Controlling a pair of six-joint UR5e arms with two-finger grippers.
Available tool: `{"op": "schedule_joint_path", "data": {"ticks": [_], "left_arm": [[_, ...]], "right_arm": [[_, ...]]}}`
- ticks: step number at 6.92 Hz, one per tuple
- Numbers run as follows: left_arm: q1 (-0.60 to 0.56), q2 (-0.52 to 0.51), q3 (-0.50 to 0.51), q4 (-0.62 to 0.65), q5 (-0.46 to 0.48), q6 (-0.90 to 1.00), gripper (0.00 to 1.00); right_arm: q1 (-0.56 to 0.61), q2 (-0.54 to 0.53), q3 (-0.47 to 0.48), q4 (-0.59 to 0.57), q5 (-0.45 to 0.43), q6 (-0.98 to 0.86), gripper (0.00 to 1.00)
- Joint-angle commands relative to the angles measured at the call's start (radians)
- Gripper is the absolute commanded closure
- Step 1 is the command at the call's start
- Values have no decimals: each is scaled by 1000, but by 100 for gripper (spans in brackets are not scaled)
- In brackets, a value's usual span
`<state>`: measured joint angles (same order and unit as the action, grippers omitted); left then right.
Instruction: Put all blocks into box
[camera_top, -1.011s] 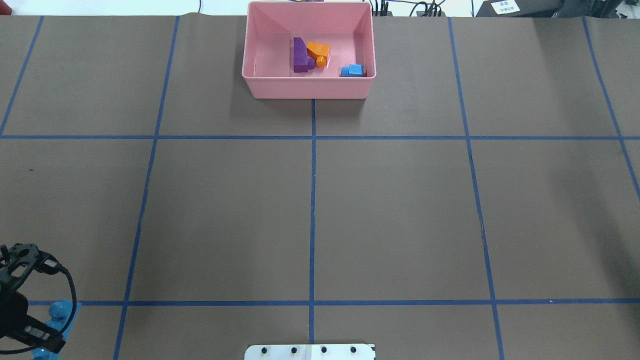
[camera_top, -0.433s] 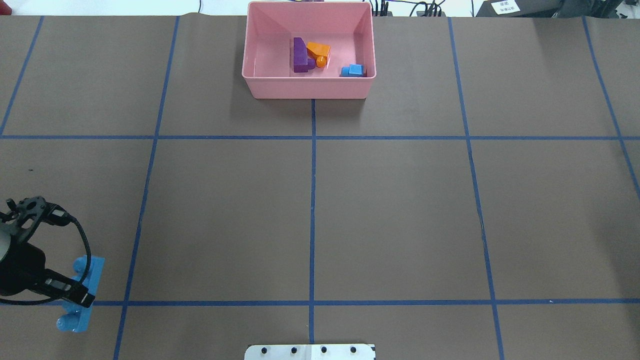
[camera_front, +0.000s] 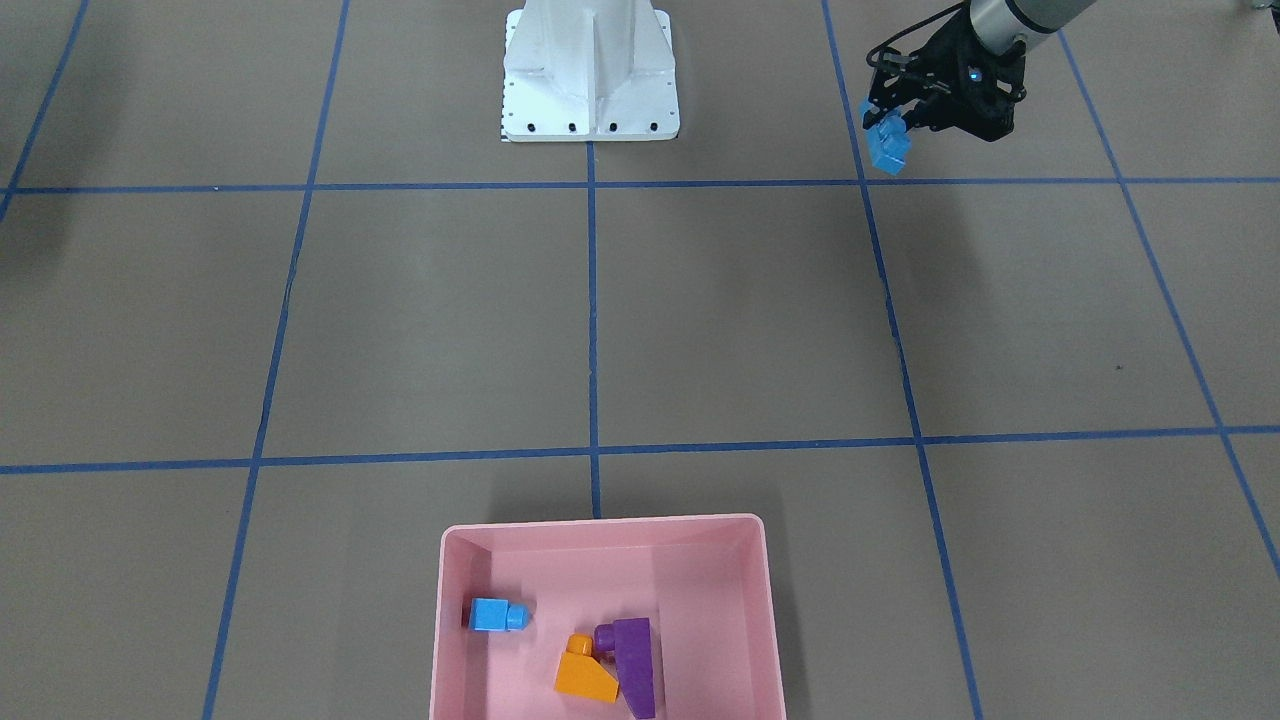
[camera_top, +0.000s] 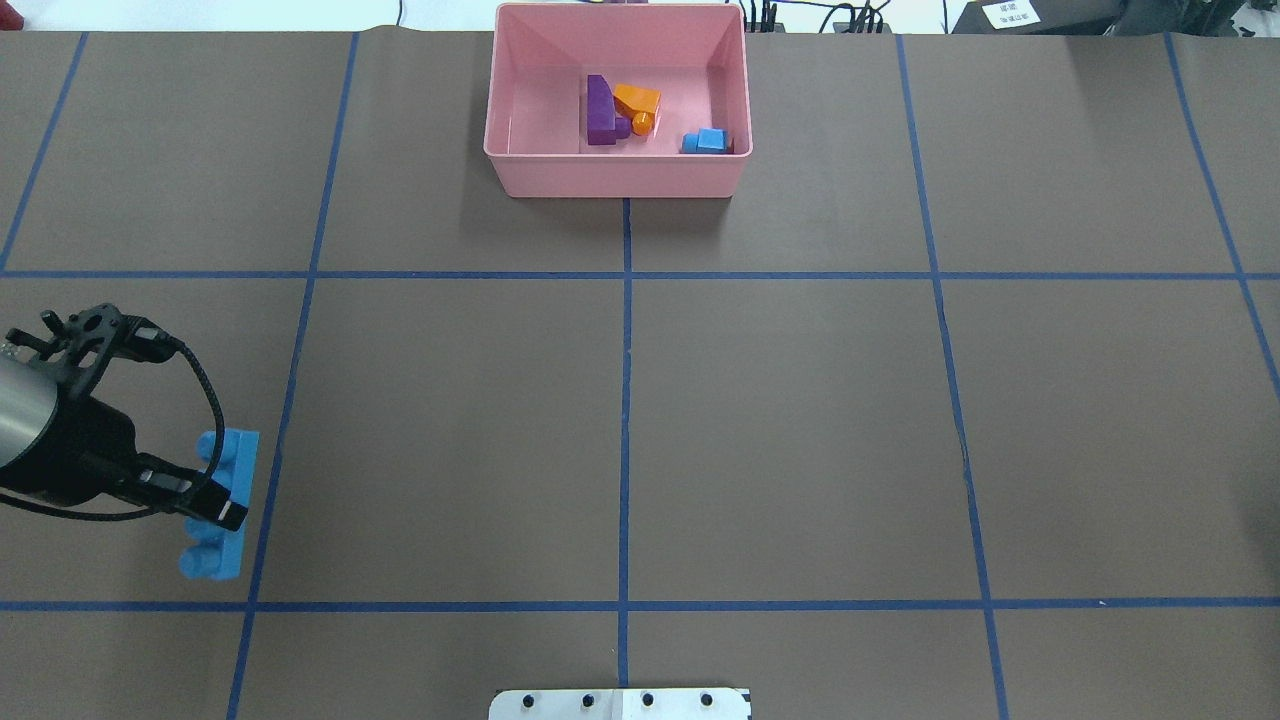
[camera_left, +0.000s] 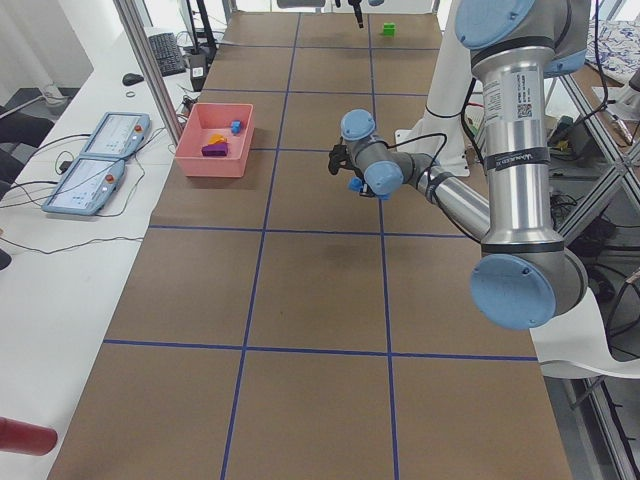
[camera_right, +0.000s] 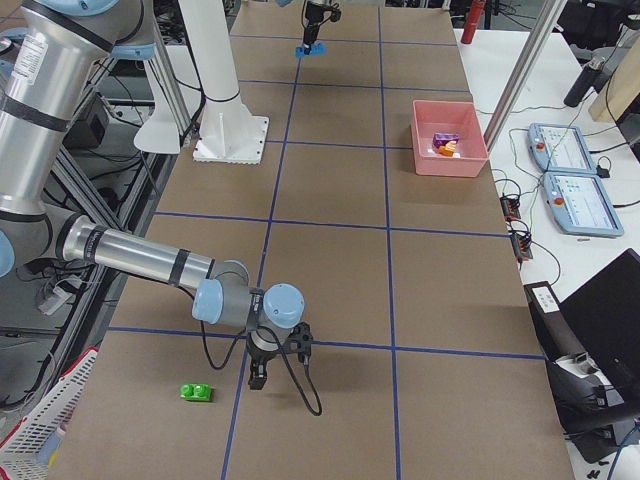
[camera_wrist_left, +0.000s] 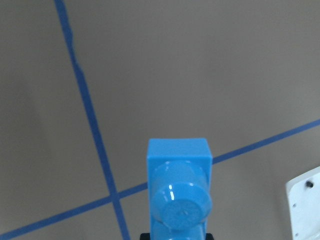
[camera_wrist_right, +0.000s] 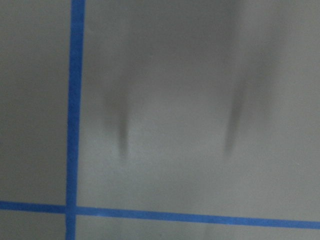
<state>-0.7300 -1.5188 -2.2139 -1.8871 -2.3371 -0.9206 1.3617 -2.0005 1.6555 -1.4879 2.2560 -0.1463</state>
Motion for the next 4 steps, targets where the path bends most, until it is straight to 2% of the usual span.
{"op": "schedule_joint_path", "data": {"ticks": [1, 2, 4], "left_arm": [[-60, -186, 29, -3, 2, -134, 100], [-74, -280, 55, 0, 7, -211, 100], [-85, -349, 89, 2, 19, -222, 100]], "right_arm": [[-1, -49, -25, -2, 8, -48, 0], [-1, -69, -25, -2, 8, -58, 0], [-3, -75, -75, -2, 11, -68, 0]]}}
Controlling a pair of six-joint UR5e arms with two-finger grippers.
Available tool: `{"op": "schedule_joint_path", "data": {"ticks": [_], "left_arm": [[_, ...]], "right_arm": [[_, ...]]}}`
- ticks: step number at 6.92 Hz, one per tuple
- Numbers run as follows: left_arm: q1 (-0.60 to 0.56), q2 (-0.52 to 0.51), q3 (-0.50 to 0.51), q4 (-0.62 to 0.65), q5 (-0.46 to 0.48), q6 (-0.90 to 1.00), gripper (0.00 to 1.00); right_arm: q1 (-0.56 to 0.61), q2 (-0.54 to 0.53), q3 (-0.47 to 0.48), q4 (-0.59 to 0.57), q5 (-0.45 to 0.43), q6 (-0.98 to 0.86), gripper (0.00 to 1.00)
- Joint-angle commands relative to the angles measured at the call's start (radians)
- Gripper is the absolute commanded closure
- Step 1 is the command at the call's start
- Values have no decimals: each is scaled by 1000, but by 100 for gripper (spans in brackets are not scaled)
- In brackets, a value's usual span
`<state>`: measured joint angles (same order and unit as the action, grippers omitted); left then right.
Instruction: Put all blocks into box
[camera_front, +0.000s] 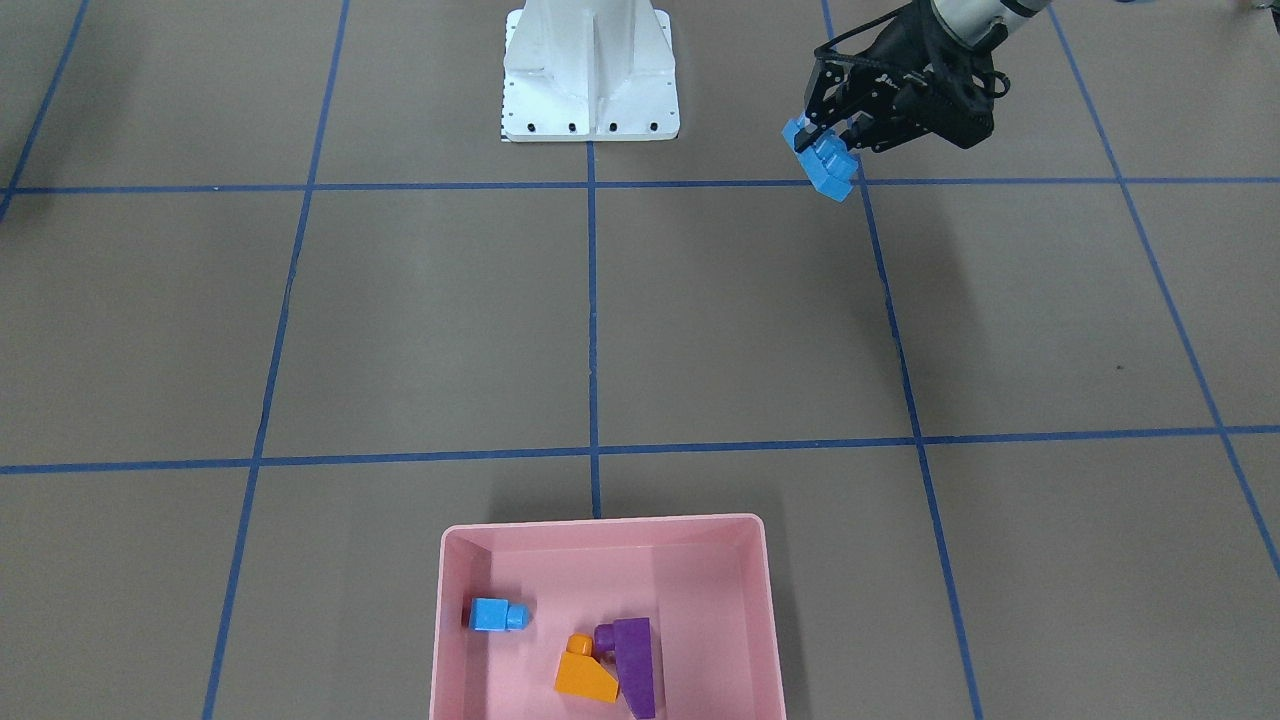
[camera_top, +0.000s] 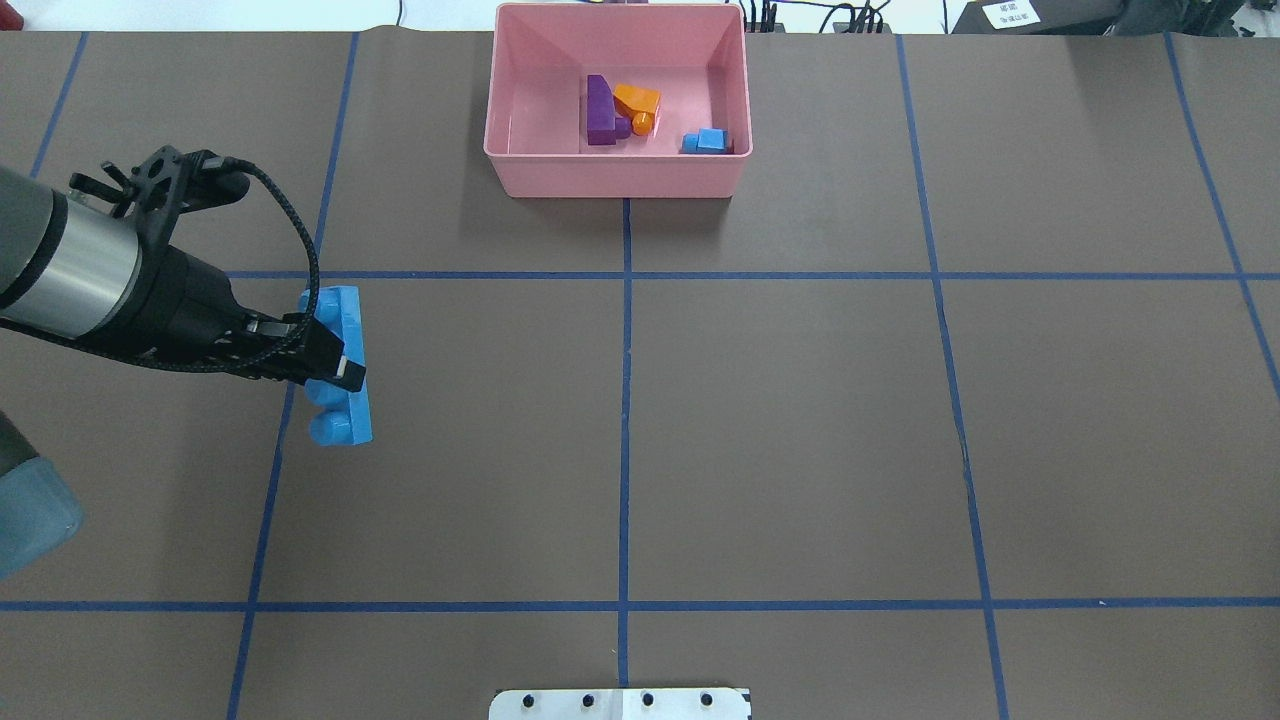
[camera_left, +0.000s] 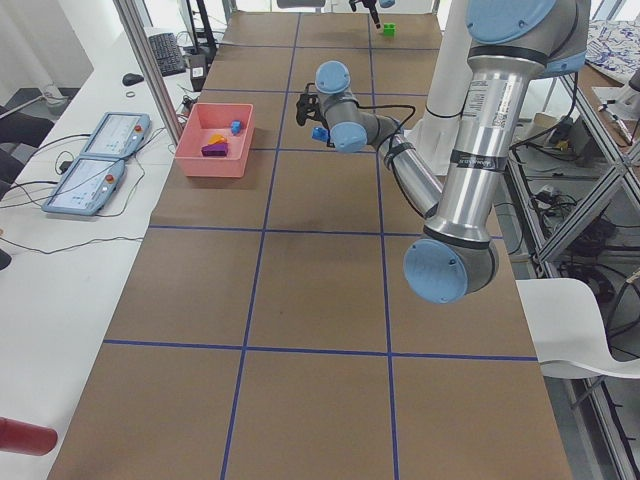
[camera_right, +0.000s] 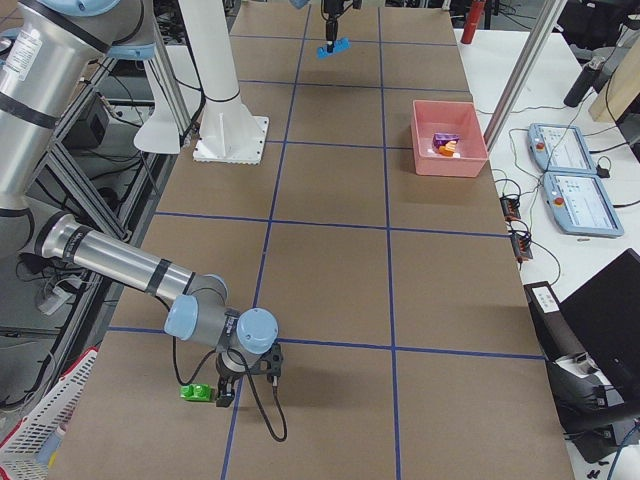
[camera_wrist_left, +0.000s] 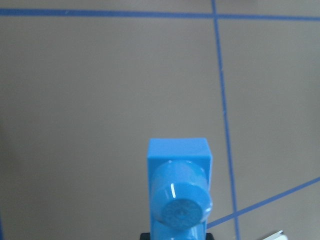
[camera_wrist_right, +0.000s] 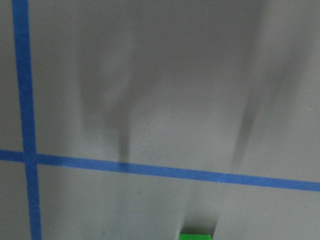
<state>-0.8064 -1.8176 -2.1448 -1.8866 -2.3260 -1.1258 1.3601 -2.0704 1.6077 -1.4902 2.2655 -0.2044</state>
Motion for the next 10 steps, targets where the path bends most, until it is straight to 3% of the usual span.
{"op": "schedule_joint_path", "data": {"ticks": [1, 4, 6, 7, 8, 9, 10], "left_arm": [[-14, -87, 38, 1, 16, -29, 100], [-25, -123, 37, -3, 17, -28, 100], [-25, -201, 63, 3, 60, -31, 100], [-25, -236, 95, 3, 60, -31, 100], [-25, -268, 124, 1, 62, -57, 100], [-25, -317, 173, 1, 62, -60, 100], [-23, -343, 204, 0, 71, -61, 100]], "right_arm": [[-3, -4, -53, 1, 3, -16, 0], [-4, 3, -127, 1, 74, -18, 1], [-7, 12, -152, 1, 104, -16, 1], [-9, 21, -166, 1, 105, -9, 30], [-10, 23, -181, 1, 108, -10, 71], [-12, 23, -181, 2, 108, -21, 100], [-12, 21, -169, 4, 106, -51, 100]]}}
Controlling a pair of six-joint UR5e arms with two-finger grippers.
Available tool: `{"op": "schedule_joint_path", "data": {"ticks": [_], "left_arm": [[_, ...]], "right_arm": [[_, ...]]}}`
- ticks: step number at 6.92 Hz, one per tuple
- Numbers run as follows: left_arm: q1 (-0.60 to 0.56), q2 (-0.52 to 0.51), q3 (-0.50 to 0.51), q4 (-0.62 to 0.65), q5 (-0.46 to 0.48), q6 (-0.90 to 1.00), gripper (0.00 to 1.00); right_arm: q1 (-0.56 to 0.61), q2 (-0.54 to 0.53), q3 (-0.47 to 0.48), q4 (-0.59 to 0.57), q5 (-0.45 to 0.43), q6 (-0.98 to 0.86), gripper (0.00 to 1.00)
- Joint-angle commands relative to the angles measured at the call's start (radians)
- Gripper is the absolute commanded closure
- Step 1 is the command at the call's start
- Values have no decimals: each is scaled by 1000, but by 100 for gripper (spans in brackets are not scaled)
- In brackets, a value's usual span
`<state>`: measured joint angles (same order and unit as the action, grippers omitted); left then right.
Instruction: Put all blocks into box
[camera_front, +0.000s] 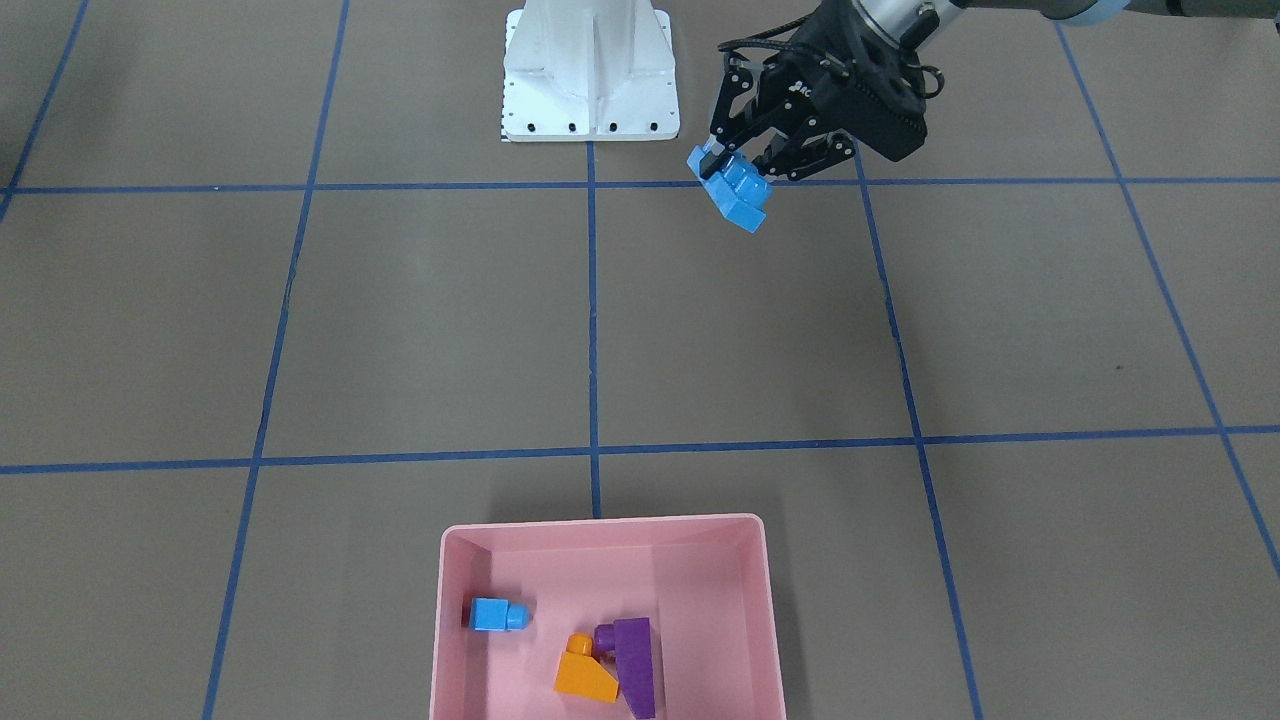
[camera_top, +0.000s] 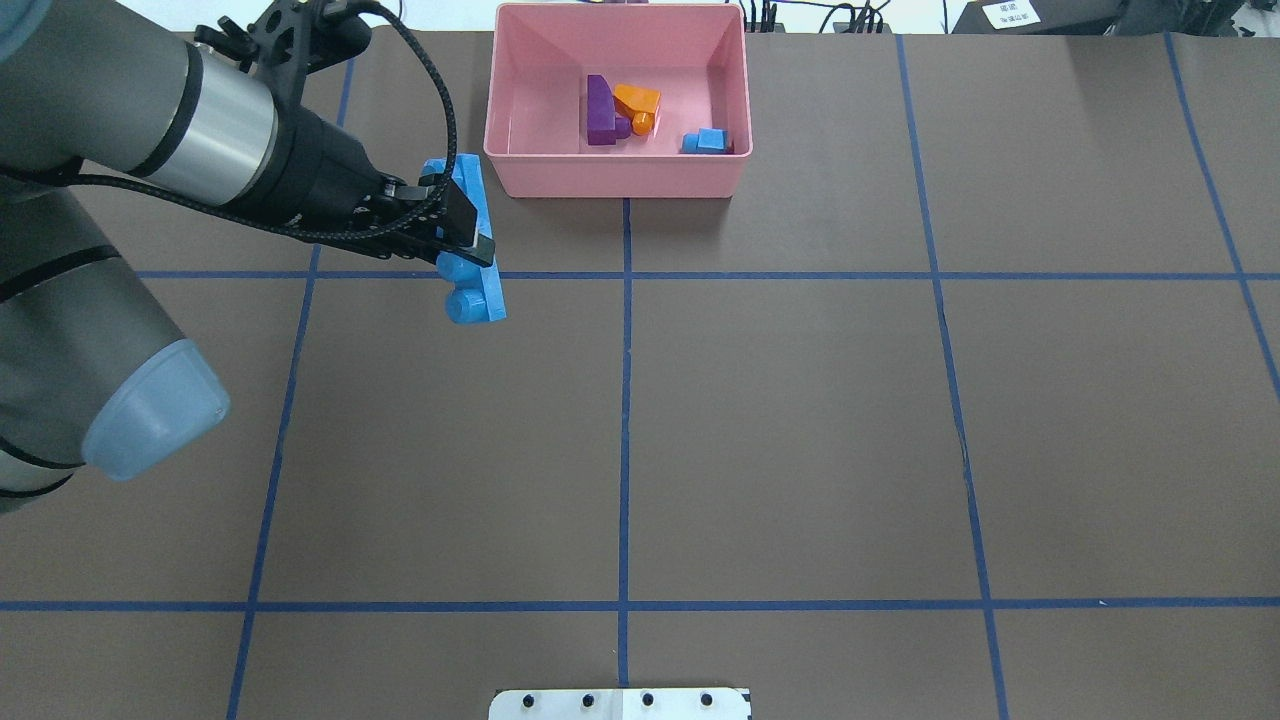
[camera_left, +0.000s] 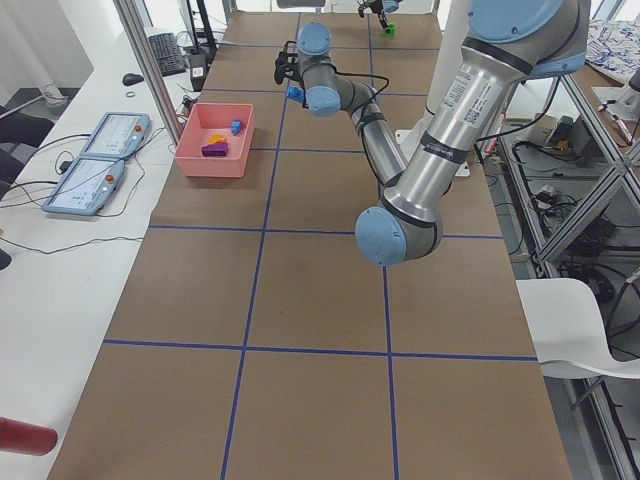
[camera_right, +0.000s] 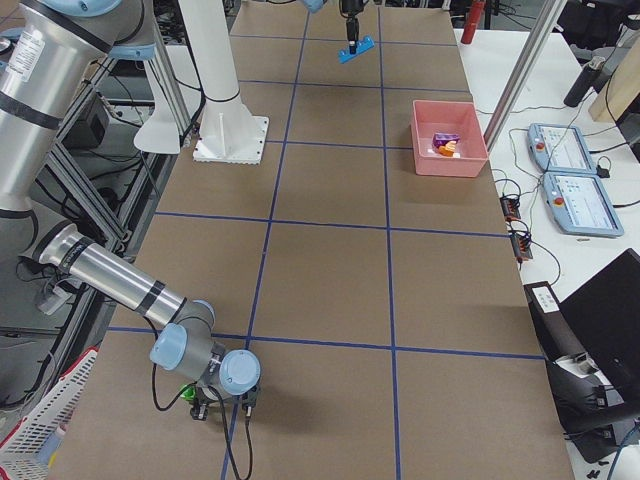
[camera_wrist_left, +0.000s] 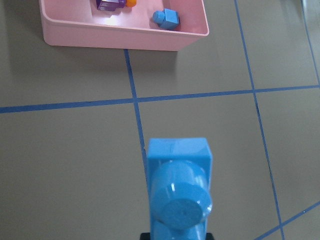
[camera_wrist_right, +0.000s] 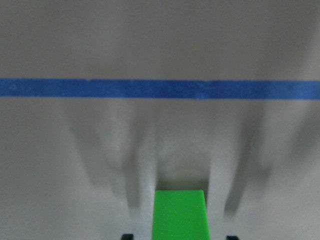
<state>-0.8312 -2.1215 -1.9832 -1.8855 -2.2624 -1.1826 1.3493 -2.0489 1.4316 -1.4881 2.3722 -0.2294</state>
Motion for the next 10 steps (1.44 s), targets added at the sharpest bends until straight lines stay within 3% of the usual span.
{"op": "schedule_joint_path", "data": {"ticks": [1, 3, 4, 5, 6, 7, 10], "left_arm": [[1, -58, 59, 0, 24, -9, 100], [7, -110, 102, -10, 26, -60, 100], [9, -150, 153, -12, 29, -69, 100], [9, -199, 220, -15, 73, -75, 100], [8, -263, 318, -45, 102, -112, 100], [7, -302, 413, -126, 115, -158, 100], [11, -435, 715, -378, 390, -421, 100]], "right_arm": [[2, -11, 42, 0, -4, -33, 100], [19, -114, 244, -27, -60, -30, 100], [58, -120, 353, -119, -88, -30, 100], [179, -96, 454, -227, -170, -30, 100], [213, 3, 481, -285, -259, -30, 100], [215, 97, 475, -303, -278, -19, 100], [234, 313, 469, -290, -284, 106, 100]]}}
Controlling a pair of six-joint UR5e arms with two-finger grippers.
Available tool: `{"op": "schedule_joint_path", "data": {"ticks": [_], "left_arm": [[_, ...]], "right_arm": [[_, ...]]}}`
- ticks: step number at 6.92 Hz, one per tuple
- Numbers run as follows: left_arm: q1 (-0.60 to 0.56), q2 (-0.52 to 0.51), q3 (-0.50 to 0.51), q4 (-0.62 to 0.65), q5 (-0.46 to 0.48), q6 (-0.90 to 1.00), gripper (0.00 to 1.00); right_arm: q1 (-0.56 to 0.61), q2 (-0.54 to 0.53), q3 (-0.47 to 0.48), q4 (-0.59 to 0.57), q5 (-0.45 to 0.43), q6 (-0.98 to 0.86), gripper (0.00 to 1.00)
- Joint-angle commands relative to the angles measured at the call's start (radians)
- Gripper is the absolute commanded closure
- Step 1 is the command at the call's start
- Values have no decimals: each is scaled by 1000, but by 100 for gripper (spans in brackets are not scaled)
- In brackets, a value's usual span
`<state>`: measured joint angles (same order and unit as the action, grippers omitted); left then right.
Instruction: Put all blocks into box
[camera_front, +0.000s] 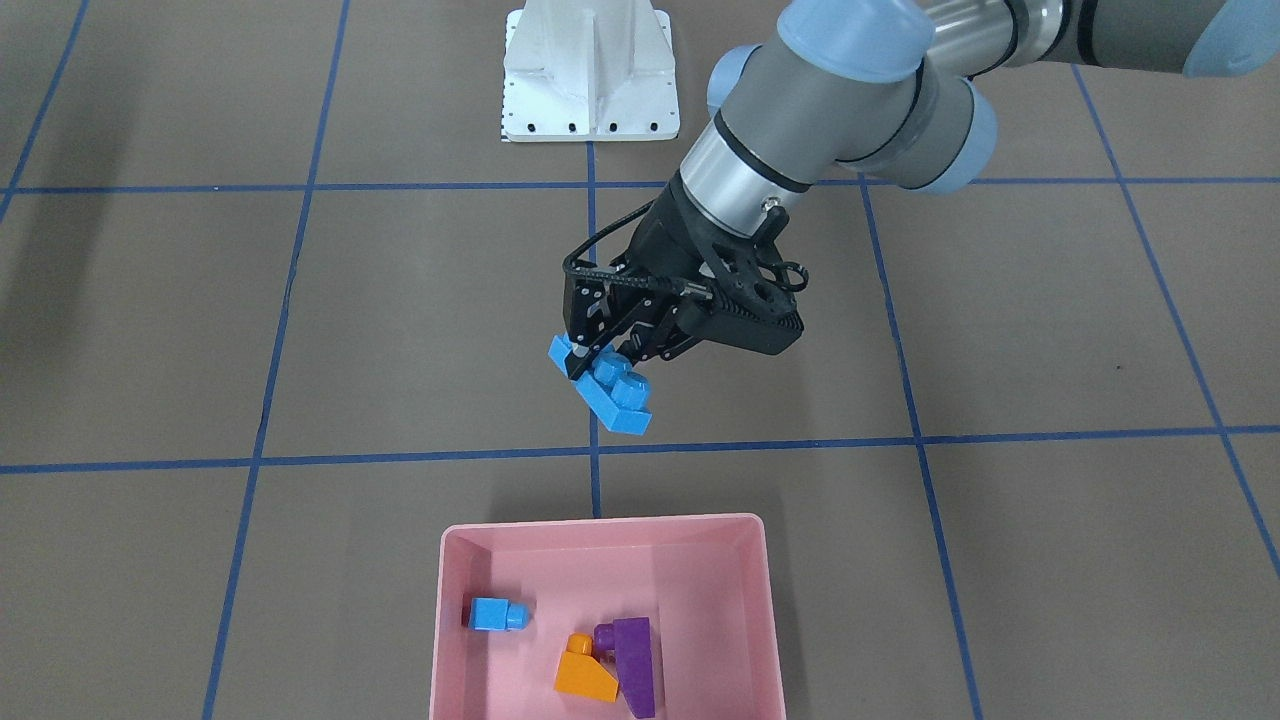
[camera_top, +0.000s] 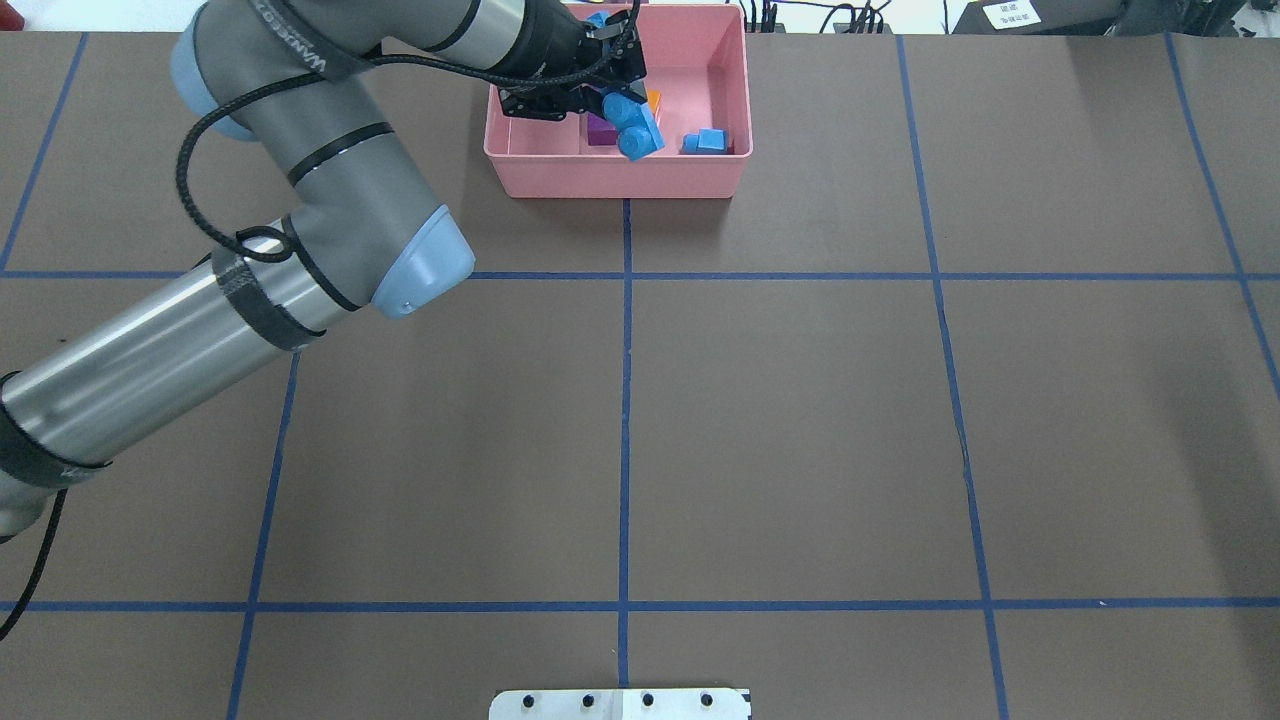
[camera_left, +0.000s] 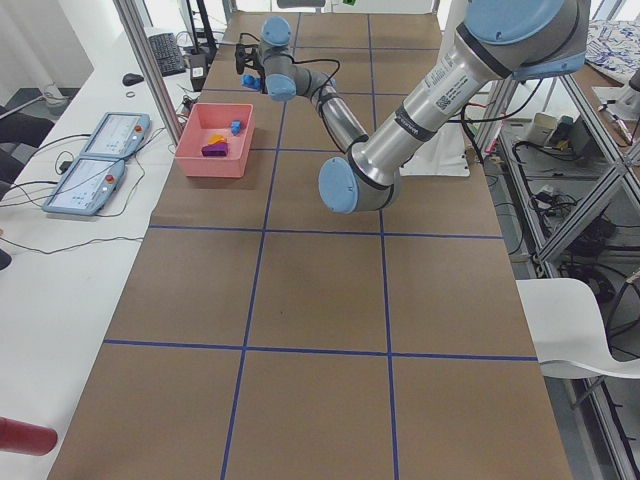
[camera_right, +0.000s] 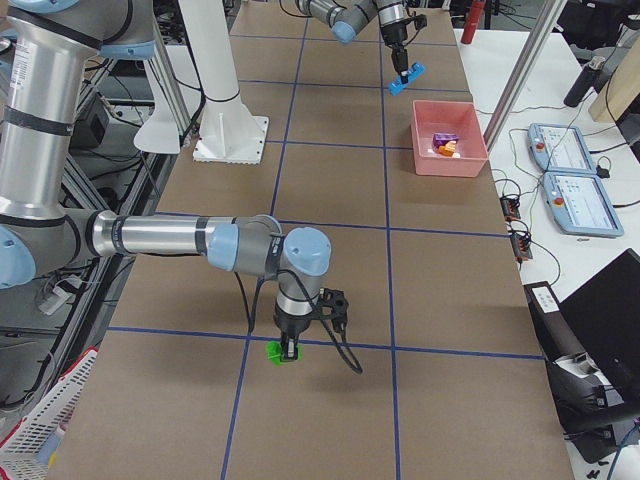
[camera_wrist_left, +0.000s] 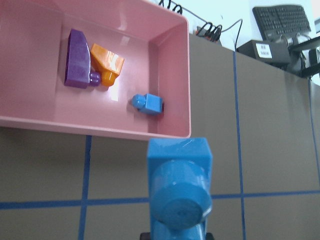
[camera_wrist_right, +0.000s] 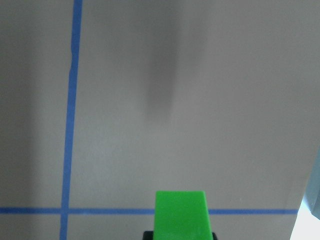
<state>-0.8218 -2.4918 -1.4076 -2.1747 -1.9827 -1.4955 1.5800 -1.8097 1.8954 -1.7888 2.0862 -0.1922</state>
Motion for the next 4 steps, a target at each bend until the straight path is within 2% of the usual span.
{"op": "schedule_joint_path", "data": {"ticks": [1, 2, 4], "left_arm": [[21, -103, 265, -165, 254, -220, 100], [44, -125, 373, -231, 374, -273, 100], [49, -124, 433, -237, 394, -291, 100]], "right_arm": [[3, 154, 7, 12, 46, 161, 100], [-11, 237, 2, 12, 72, 225, 100], [-95, 378, -7, 19, 67, 351, 100]]}}
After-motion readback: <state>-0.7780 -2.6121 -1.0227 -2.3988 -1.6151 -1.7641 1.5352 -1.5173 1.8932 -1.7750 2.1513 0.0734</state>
